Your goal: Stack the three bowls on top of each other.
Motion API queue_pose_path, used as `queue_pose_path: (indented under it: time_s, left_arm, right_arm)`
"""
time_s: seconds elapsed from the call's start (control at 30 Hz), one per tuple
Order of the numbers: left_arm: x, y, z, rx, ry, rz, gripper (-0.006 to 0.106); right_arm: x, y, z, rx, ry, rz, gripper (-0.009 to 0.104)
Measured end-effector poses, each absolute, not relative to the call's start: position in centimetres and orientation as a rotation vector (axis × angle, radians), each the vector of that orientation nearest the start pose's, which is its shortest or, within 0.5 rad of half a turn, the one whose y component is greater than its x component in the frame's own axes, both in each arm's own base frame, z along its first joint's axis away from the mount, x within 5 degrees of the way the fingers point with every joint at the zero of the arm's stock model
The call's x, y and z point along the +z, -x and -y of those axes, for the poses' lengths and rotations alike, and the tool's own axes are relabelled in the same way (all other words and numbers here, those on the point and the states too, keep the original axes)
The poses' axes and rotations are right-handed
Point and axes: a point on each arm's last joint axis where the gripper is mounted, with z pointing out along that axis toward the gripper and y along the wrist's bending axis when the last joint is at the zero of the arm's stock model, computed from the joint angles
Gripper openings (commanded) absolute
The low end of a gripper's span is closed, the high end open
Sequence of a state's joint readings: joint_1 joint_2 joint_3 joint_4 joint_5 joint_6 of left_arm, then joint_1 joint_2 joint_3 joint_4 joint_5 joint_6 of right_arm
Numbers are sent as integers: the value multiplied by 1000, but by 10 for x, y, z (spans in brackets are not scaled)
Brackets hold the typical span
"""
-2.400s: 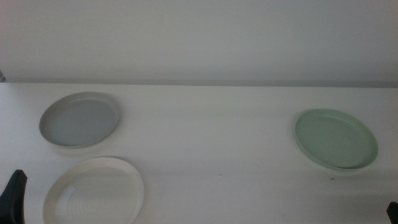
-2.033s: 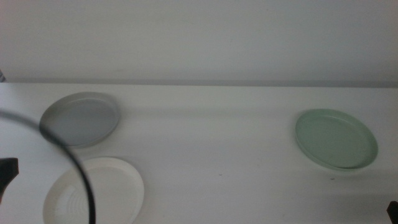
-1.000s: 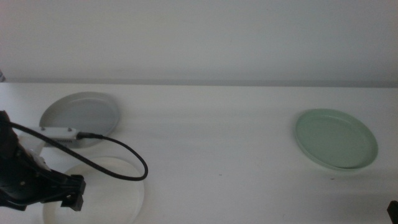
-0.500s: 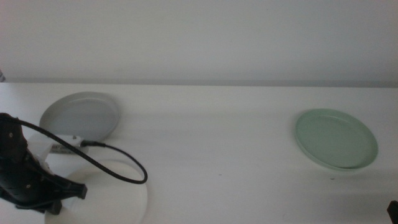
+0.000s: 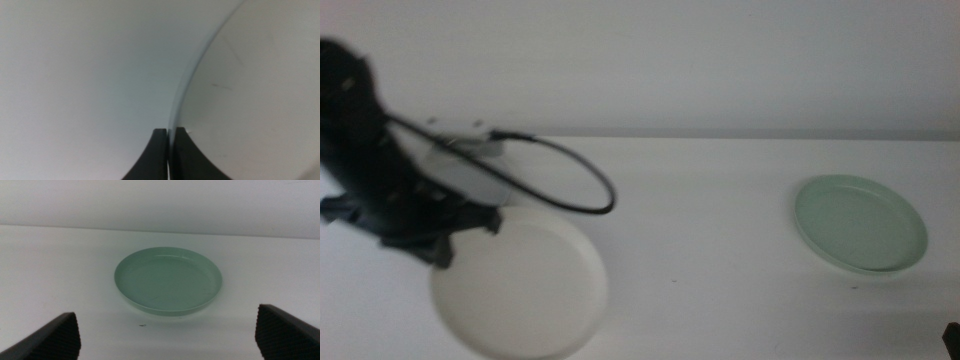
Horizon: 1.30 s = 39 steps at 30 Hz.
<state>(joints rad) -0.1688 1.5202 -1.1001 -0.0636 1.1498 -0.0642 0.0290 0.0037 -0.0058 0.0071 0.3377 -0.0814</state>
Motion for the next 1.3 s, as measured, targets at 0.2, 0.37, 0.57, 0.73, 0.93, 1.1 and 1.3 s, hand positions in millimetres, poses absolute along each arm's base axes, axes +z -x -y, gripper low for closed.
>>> queue_pose_path:
  time_s: [0.2, 0.37, 0.57, 0.73, 0.93, 1.1, 1.3]
  left_arm:
    - [250, -314, 109, -120, -336, -3066, -1]
    - [229, -346, 152, -127, -458, -3080, -1]
    - [216, -379, 182, -161, -528, -3036, -1]
    - [206, -398, 193, -196, -533, -3018, -1]
    - [199, -408, 199, -220, -528, -3013, -1]
    - [197, -410, 200, -221, -529, -3017, -1]
    - [203, -423, 206, -241, -515, -2966, -1]
  right_arm:
    - [184, -54, -2, -30, 96, -1817, 93]
    - [184, -54, -2, -30, 96, -1817, 93]
    - [184, -54, -2, -30, 96, -1817, 93]
    - [184, -54, -2, -30, 96, -1817, 93]
    - [184, -54, -2, -30, 96, -1817, 93]
    - [184, -54, -2, -30, 96, -1817, 93]
    - [184, -54, -2, -30, 96, -1817, 93]
